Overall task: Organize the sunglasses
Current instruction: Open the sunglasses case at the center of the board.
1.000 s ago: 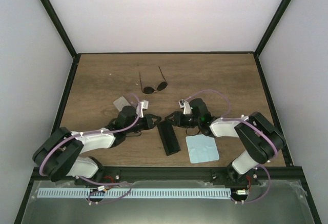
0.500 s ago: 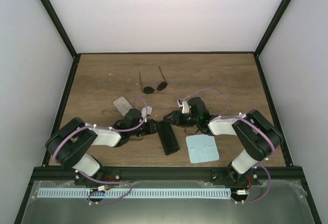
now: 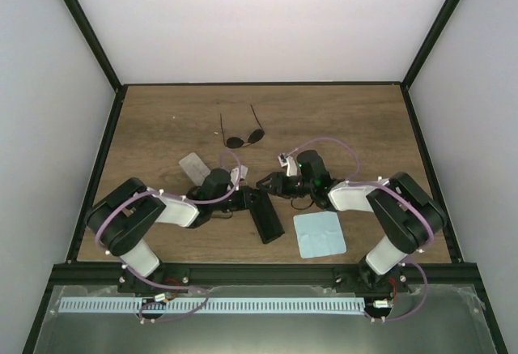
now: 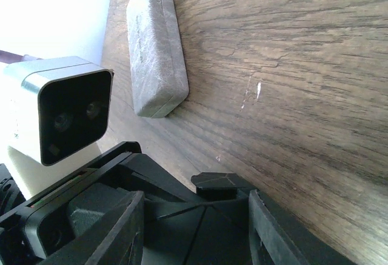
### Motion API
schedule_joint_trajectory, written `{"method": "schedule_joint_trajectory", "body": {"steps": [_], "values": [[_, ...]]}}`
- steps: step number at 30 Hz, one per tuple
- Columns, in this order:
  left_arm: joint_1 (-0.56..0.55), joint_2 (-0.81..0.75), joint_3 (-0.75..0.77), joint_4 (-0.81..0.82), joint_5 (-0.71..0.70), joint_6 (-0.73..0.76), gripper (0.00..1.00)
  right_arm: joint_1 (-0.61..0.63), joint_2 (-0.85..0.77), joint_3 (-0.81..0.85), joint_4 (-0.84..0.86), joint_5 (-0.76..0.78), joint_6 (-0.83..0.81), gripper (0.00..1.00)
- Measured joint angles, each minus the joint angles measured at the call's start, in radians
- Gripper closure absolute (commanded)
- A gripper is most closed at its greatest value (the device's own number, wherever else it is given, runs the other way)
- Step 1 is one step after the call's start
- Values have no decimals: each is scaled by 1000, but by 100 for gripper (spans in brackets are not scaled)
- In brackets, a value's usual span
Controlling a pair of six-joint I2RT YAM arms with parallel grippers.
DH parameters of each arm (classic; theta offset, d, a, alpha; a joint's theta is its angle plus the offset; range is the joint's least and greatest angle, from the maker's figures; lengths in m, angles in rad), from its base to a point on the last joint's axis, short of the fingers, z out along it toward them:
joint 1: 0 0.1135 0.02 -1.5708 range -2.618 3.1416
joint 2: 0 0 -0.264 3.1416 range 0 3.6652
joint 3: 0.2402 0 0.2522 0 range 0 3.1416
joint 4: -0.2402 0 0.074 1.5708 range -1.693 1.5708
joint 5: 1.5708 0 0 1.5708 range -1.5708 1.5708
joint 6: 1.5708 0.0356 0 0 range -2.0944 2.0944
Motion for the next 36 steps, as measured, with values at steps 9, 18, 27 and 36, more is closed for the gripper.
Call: {"method": "schedule_joint_trajectory", "body": {"steps": [9, 18, 27, 36], "values": [[0, 64, 63, -37, -3, -3, 91, -49, 161, 29, 93, -106, 17, 64], [-2, 159, 151, -27, 35, 2, 91, -80, 160, 59, 19, -51, -20, 26], [-6, 217, 193, 27, 50, 7, 92, -53, -61, 54, -178, 142, -106, 21], [-6, 229, 204, 36, 51, 7, 92, 57, -185, 39, -411, 492, -135, 31]]}}
